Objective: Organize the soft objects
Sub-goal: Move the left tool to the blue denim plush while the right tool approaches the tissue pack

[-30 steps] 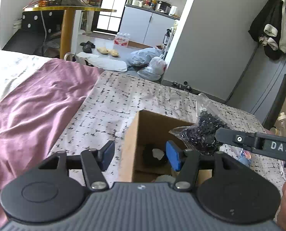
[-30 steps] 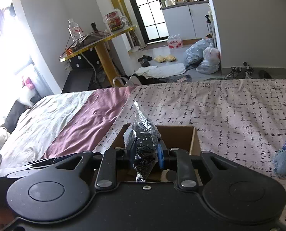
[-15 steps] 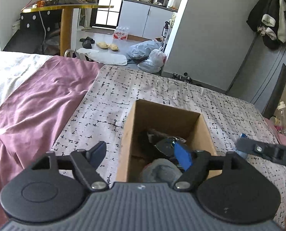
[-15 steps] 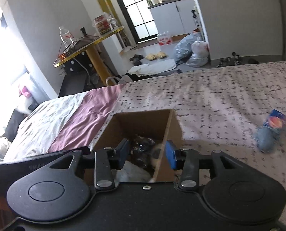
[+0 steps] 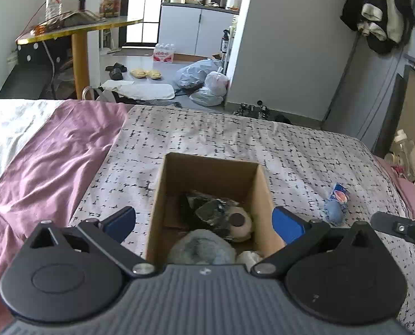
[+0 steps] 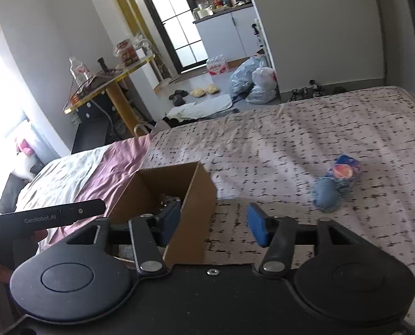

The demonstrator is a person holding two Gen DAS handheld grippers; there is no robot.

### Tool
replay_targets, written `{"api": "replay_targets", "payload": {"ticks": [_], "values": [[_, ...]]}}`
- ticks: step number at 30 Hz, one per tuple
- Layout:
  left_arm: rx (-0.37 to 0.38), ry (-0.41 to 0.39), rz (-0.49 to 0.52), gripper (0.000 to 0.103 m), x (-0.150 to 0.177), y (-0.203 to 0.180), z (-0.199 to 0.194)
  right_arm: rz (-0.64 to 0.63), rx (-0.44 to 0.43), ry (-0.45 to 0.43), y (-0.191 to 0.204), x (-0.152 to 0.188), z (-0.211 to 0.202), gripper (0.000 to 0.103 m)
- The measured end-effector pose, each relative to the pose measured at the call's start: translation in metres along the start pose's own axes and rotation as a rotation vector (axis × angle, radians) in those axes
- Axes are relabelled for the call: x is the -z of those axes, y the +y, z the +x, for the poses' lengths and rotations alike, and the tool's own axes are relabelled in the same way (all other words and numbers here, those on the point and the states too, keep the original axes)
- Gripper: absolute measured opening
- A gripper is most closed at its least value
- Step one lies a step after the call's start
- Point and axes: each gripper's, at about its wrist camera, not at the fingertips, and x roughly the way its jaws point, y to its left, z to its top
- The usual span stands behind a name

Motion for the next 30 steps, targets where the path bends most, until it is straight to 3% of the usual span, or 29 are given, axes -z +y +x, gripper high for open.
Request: {"api": "replay_targets", "payload": {"ticks": [4, 8, 30], "values": [[0.028, -0.009, 0.02, 0.103, -0.004, -0.021, -0.005, -0.002, 0.0, -0.035, -0.013, 0.0, -0.02, 0.081], [0.054, -0.018, 0.035, 0.103, -0.007, -0.041, -0.008, -0.015, 0.001, -0.048, -0.025, -0.001, -0.034, 0.088], [0.226, -0.019, 0.088, 0.103, -0.033, -0.133, -0.006, 0.146, 0.053, -0.121, -0.109, -0.001, -0.06, 0.101]]}}
